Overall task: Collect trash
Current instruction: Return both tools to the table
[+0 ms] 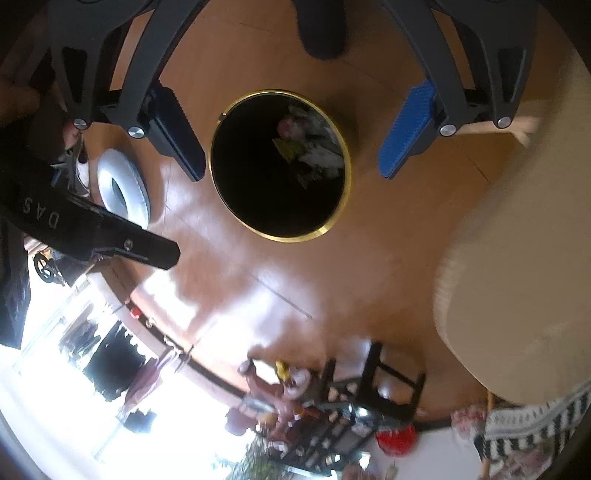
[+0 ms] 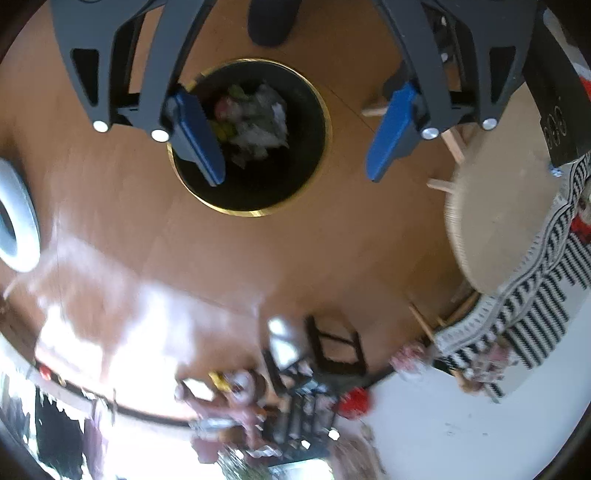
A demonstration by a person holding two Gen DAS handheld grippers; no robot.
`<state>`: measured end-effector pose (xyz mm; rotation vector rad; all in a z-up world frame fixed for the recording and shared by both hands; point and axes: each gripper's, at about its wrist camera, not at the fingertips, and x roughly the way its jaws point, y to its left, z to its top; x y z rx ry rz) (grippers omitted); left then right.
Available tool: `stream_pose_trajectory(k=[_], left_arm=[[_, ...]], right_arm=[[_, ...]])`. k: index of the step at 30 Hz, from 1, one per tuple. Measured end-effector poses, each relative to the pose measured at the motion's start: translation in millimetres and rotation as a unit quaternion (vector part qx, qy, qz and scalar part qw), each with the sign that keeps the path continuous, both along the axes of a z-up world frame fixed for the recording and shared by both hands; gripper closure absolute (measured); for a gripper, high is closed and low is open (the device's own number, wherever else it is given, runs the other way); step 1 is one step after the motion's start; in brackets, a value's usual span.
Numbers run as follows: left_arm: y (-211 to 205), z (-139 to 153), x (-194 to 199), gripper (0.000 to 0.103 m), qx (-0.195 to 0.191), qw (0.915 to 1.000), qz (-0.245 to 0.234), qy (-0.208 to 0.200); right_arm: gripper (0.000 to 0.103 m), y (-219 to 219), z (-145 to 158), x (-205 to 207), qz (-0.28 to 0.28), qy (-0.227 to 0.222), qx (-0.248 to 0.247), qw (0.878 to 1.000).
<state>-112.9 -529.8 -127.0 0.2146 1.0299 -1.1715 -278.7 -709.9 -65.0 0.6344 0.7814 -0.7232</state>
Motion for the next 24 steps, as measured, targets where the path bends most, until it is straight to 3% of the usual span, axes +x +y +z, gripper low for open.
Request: stream_pose_trajectory(k=[5,10,18,24], left_arm=[[51.9,31.7,23.6,0.009,-0.006,0.9971,0.028,-0.071],[119.9,66.4,61.0,0.009,-0.006,0.9881,0.081,-0.130],[243.4,92.6,128.6,0.009,0.014,0.9680,0.191,-0.161],[341.7,95.8,166.1,0.009,0.034,0.9459,0.270,-0.177]], right_arm=[[0.019,41.2,24.5,41.7,0.052,-0.025,-0.014,0.998],[0.018,92.4,38.4,98.0,0.118,-0.032,-0.022,0.992],[0.018,182.7,51.5,188.9,0.214,-0.040,-0.026,0.976],[0.018,254.5,54.5,248.9,0.283,-0.039,-0.031,0.958]])
